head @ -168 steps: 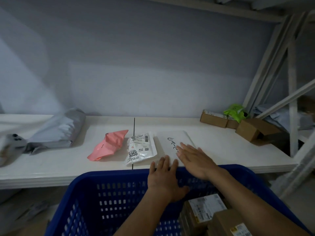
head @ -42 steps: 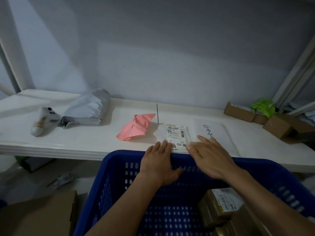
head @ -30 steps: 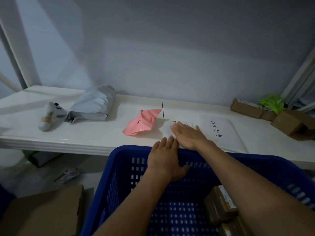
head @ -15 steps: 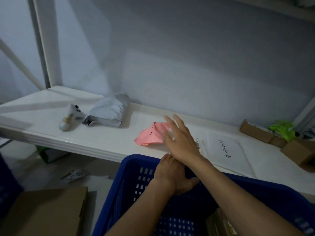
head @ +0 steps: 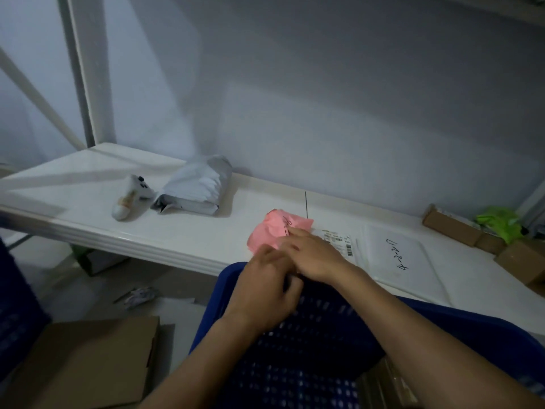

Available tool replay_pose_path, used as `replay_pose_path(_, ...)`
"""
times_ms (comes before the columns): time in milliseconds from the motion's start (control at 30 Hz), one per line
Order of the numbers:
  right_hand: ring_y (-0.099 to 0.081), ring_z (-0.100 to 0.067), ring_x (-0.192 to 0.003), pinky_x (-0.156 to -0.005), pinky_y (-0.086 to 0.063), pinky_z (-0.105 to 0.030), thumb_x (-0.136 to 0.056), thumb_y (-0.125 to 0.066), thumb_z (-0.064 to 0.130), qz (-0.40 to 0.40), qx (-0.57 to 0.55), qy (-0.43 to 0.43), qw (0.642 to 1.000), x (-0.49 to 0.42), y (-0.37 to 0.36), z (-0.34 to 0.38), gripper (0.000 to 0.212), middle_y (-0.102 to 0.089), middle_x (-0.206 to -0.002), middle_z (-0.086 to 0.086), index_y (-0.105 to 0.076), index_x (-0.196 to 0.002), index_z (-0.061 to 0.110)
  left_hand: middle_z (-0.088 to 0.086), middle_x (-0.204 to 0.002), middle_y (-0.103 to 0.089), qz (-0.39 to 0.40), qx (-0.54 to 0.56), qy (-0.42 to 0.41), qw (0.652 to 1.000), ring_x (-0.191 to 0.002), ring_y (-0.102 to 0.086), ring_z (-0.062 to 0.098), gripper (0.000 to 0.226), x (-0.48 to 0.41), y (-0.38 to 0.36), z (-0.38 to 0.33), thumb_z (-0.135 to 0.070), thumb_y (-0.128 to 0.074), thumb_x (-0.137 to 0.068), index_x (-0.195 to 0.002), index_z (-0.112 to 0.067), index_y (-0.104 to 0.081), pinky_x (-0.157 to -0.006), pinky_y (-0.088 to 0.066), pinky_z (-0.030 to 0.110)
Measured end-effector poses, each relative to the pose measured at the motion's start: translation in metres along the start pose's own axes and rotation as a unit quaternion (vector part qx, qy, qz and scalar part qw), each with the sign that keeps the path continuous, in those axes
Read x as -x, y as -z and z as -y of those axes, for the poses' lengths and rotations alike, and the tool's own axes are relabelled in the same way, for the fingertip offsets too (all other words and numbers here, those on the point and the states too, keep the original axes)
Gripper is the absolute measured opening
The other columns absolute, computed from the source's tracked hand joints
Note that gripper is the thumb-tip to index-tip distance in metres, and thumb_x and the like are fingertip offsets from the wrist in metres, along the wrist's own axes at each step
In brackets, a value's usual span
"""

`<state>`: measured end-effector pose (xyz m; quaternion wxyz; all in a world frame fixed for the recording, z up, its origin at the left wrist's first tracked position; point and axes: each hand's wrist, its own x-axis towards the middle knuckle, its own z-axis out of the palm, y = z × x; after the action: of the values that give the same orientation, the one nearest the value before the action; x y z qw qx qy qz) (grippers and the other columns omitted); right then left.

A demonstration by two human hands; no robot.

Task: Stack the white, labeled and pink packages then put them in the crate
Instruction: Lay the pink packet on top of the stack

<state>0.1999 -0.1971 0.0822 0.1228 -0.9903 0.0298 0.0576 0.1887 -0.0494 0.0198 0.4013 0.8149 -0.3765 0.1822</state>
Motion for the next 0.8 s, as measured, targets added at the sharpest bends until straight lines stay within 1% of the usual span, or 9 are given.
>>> replay_pose_path(67,-0.038,-0.026,-0.149,-0.115,-0.037,-0.05,-0.107,-0.025,0.042,-0.029,0.053,0.009,0.998,0.003,-0.002,0.0,0.046,-0.038,-0.165,0.007,-0.059,-0.138,0.038,0.004,-0.11,-0.068,-0.051,-0.066,0.024,0.996,-0.107,-0.056,0.025,0.02,-0.01,0.001,0.014,-0.026,-0.057,-0.091,-0.103,-0.014,-0.067,-0.089,-0.051,0.044)
replay_pose_path(100,-0.035,-0.025,-0.151,-0.119,-0.035,-0.05,-0.108,-0.026,0.04,-0.06,0.079,0.011,0.995,0.004,-0.003,0.001,0.047,-0.036,-0.166,0.006,-0.052,-0.147,0.036,0.008,-0.133,-0.063,-0.028,-0.099,0.05,0.993,-0.124,-0.053,0.028,0.034,-0.015,0.002,0.02,-0.032,-0.05,-0.098,-0.124,-0.013,-0.063,-0.101,-0.047,0.045)
replay_pose_path(167,-0.02,-0.021,-0.158,-0.128,-0.02,-0.045,-0.111,-0.026,0.033,-0.107,0.119,0.037,0.986,0.002,-0.002,0.005,0.051,-0.021,-0.173,0.005,-0.031,-0.162,0.027,0.007,-0.171,-0.026,0.095,-0.131,0.114,0.98,-0.156,-0.024,0.027,0.06,-0.021,0.001,0.03,-0.046,-0.026,-0.107,-0.16,-0.018,-0.031,-0.123,-0.025,0.05)
replay_pose_path(233,-0.011,-0.02,-0.161,-0.129,-0.008,-0.044,-0.112,-0.022,0.037,-0.083,0.151,0.065,0.983,-0.006,-0.002,0.007,0.054,-0.011,-0.175,0.004,-0.022,-0.165,0.026,0.002,-0.176,-0.004,0.208,-0.17,0.125,0.955,-0.161,-0.005,0.02,0.068,-0.022,-0.001,0.037,-0.057,-0.011,-0.104,-0.166,-0.026,-0.01,-0.127,-0.01,0.051)
replay_pose_path(400,-0.005,-0.021,-0.161,-0.128,-0.002,-0.059,-0.106,-0.012,0.061,-0.001,0.134,-0.01,0.991,-0.021,-0.017,-0.021,0.064,0.01,-0.173,0.015,0.0,-0.165,0.038,0.006,-0.175,-0.007,0.271,-0.213,0.124,0.93,-0.161,-0.005,0.021,0.073,-0.025,0.005,0.034,-0.067,-0.012,-0.101,-0.165,-0.033,-0.01,-0.128,-0.007,0.049)
replay_pose_path(567,-0.022,-0.026,-0.159,-0.127,-0.005,-0.063,-0.101,-0.011,0.068,-0.016,0.095,-0.016,0.995,-0.017,-0.018,-0.027,0.065,-0.026,-0.171,0.0,0.017,-0.158,0.052,0.006,-0.175,-0.004,0.296,-0.209,0.128,0.923,-0.161,-0.002,0.022,0.078,-0.026,0.005,0.035,-0.072,-0.012,-0.099,-0.165,-0.031,-0.01,-0.128,-0.005,0.052)
replay_pose_path(633,-0.021,-0.028,-0.159,-0.126,-0.005,-0.062,-0.103,-0.009,0.066,0.005,0.106,-0.037,0.994,-0.018,-0.012,-0.029,0.062,-0.028,-0.17,-0.002,0.015,-0.159,0.052,0.006,-0.176,-0.004,0.302,-0.201,0.132,0.923,-0.161,-0.002,0.022,0.078,-0.028,0.007,0.034,-0.073,-0.017,-0.098,-0.164,-0.03,-0.015,-0.128,-0.005,0.052)
replay_pose_path(700,-0.023,-0.027,-0.158,-0.127,-0.009,-0.059,-0.105,-0.007,0.061,0.015,0.117,-0.06,0.991,-0.022,-0.005,-0.03,0.062,-0.031,-0.17,-0.001,-0.005,-0.164,0.042,0.006,-0.175,-0.007,0.299,-0.199,0.129,0.924,-0.16,-0.005,0.022,0.078,-0.028,0.008,0.032,-0.074,-0.021,-0.097,-0.162,-0.03,-0.02,-0.128,-0.005,0.053)
replay_pose_path(800,-0.038,-0.023,-0.149,-0.125,-0.022,-0.054,-0.105,-0.012,0.056,-0.107,0.132,-0.029,0.985,-0.034,-0.002,-0.016,0.065,-0.044,-0.163,-0.001,-0.038,-0.156,0.025,0.006,-0.175,-0.007,0.291,-0.213,0.118,0.925,-0.16,-0.005,0.023,0.082,-0.027,0.006,0.034,-0.077,-0.023,-0.094,-0.161,-0.029,-0.021,-0.127,-0.006,0.054)
